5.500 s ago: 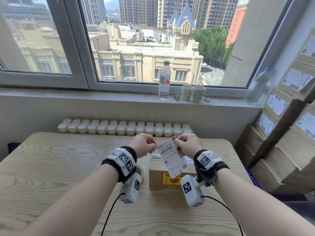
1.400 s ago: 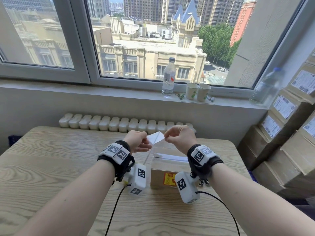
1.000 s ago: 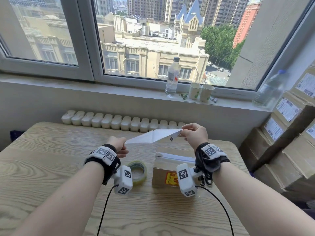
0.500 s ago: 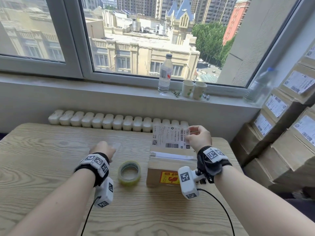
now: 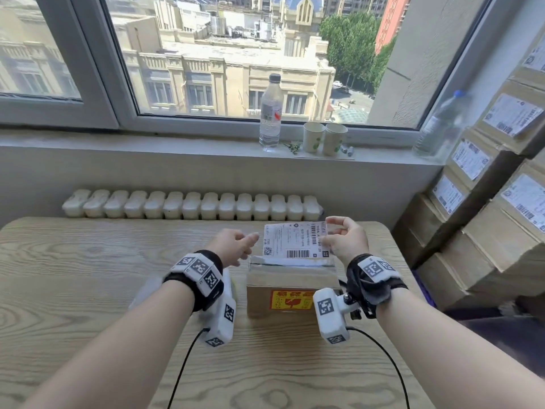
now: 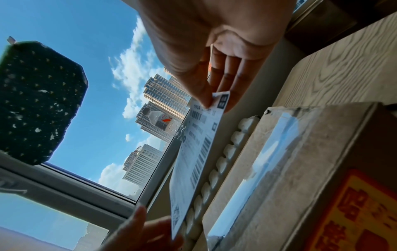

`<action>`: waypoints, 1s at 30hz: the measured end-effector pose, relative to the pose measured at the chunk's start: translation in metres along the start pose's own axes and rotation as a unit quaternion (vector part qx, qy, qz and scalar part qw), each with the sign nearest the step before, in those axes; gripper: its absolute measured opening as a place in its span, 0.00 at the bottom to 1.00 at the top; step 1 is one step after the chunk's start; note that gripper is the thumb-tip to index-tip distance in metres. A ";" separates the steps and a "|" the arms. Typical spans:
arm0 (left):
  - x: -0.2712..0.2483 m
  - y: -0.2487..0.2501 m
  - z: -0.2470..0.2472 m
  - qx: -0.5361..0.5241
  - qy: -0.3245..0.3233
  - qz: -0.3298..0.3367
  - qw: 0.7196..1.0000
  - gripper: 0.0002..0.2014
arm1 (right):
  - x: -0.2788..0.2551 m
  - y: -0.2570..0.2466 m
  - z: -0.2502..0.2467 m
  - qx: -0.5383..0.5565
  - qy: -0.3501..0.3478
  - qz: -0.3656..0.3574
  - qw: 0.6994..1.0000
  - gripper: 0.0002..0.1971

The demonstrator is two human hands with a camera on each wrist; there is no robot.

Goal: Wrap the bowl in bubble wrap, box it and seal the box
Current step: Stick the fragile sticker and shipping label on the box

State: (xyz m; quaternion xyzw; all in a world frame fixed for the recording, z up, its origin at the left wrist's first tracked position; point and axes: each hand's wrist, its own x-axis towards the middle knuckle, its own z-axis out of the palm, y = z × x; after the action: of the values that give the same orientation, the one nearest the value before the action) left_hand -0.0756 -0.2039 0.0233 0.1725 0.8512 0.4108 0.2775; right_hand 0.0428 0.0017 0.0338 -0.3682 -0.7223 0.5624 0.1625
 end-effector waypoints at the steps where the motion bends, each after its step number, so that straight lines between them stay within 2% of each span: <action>1: 0.000 0.008 0.006 -0.007 -0.022 0.009 1.000 0.16 | 0.001 0.001 0.000 0.004 -0.011 0.002 1.000 0.20; 5: 0.005 0.021 0.025 -0.030 -0.061 0.034 0.997 0.09 | 0.004 0.009 -0.002 -0.007 -0.060 0.018 0.998 0.27; 11: 0.013 0.013 0.042 0.029 -0.060 0.028 0.997 0.21 | 0.007 0.022 -0.005 -0.140 -0.094 0.007 0.986 0.38; 18: 0.014 0.010 0.054 0.107 -0.035 0.006 0.994 0.37 | 0.008 0.033 0.001 -0.187 -0.120 0.007 0.975 0.42; 22: 0.017 0.009 0.054 0.155 -0.032 -0.001 0.987 0.37 | 0.012 0.037 0.005 -0.201 -0.121 0.007 0.972 0.43; 30: 0.020 0.009 0.055 0.174 -0.039 0.007 0.984 0.34 | 0.020 0.040 0.009 -0.232 -0.120 -0.004 0.965 0.43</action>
State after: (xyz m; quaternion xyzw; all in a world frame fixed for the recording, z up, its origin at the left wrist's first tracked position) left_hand -0.0572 -0.1546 -0.0039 0.2397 0.8970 0.2511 0.2738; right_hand 0.0375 0.0136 -0.0098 -0.3229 -0.8486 0.4189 -0.0129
